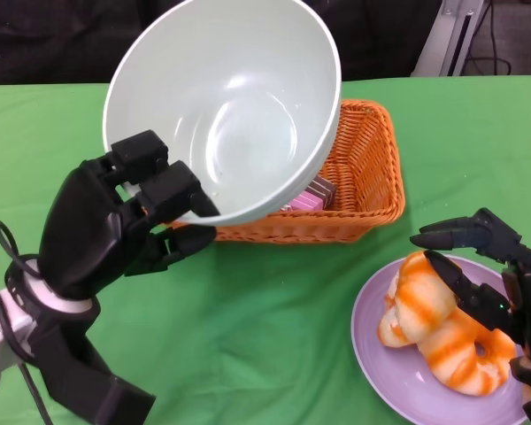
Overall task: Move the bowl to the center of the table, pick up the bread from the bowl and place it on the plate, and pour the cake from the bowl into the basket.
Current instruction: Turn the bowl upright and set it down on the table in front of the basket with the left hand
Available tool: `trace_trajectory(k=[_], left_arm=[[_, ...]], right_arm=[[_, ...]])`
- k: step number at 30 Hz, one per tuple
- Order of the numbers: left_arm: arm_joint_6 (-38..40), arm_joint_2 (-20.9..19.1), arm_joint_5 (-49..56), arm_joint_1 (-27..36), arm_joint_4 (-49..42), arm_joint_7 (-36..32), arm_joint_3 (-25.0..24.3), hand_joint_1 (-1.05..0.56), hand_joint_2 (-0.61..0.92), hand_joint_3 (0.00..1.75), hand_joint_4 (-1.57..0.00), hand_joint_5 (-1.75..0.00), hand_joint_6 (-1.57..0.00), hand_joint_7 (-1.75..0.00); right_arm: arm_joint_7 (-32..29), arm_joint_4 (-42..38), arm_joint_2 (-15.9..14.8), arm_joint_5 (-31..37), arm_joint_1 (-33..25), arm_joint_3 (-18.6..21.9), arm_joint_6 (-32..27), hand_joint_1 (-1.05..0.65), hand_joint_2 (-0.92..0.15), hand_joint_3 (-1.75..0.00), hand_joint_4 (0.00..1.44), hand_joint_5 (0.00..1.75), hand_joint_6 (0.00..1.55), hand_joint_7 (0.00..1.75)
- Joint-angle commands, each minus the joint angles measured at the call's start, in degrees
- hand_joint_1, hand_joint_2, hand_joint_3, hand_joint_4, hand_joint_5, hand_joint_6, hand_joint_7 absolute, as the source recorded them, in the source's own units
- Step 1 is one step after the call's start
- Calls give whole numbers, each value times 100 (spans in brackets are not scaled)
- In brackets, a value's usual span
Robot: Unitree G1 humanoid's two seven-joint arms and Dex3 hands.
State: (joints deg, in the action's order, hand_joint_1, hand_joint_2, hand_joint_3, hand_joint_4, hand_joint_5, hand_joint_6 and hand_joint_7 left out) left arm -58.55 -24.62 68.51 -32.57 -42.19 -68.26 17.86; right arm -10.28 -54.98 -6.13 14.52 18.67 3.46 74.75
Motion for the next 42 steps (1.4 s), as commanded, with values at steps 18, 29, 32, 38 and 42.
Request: trace_trajectory(k=[18, 29, 32, 38, 42], left_arm=[[-178, -993, -444, 733, 567, -246, 735, -14, 83, 61, -72, -175, -52, -175], [-239, -1297, -383, 963, 624, -235, 881, -12, 86, 46, -72, -175, -48, -175], [-290, -1402, -367, 1041, 647, -252, 915, -13, 83, 45, -71, -175, -47, -175], [-456, -1593, -393, 1219, 775, -234, 906, -24, 87, 44, -70, -175, -47, -175], [-502, -1684, -347, 1398, 918, -258, 918, -23, 90, 42, -70, -175, -47, -175]], right_arm=[[-136, 68, -144, 84, 95, 17, -76, -27, -92, -25, 78, 102, 82, 67], [-119, 136, -181, 84, 87, 8, -95, -27, -92, -25, 78, 102, 81, 66], [-127, 196, -188, 110, 63, 7, -106, -27, -92, -26, 78, 102, 80, 66], [-175, 406, -156, 179, -39, 18, -157, -27, -92, -26, 78, 102, 80, 65], [-127, 604, -145, 158, -108, -13, -239, -28, -92, -26, 78, 102, 80, 65]])
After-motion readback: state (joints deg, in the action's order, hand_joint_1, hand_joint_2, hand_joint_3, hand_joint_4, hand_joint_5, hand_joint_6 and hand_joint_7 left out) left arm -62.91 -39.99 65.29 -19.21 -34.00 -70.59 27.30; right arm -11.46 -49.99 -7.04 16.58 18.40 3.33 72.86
